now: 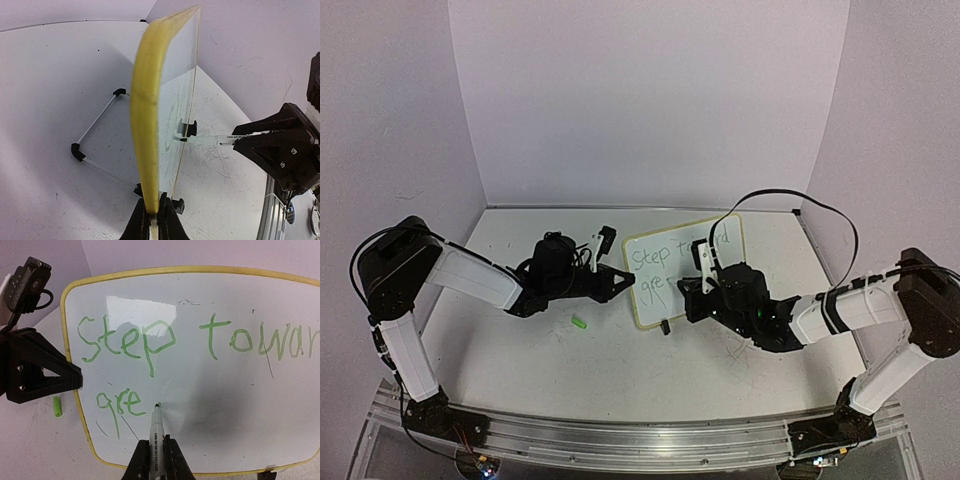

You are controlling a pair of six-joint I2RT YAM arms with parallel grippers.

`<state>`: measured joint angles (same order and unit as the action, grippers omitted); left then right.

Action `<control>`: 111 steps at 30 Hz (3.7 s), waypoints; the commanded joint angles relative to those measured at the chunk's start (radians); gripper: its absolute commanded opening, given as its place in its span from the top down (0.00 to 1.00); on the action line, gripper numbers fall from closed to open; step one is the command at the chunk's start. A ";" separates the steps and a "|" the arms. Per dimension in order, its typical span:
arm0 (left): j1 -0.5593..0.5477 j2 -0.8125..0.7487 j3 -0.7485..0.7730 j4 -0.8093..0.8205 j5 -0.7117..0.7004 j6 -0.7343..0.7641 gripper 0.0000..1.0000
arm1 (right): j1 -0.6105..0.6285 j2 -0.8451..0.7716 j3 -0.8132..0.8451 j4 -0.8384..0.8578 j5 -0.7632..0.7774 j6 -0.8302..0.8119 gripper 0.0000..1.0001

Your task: Write a sentence on the whiteboard

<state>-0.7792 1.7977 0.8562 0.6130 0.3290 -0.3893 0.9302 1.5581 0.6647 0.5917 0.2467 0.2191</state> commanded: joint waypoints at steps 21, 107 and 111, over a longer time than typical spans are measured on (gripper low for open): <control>0.003 -0.041 0.003 -0.023 -0.036 0.038 1.00 | 0.007 0.020 0.015 -0.035 -0.042 0.012 1.00; 0.003 -0.052 0.000 -0.028 -0.039 0.046 1.00 | -0.017 0.011 0.071 -0.007 0.061 -0.018 1.00; 0.003 -0.051 0.000 -0.028 -0.038 0.047 1.00 | -0.015 0.000 0.049 -0.027 0.051 0.002 1.00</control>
<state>-0.7799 1.7866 0.8559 0.5941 0.3260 -0.3885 0.9188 1.5558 0.7188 0.5816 0.2836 0.1935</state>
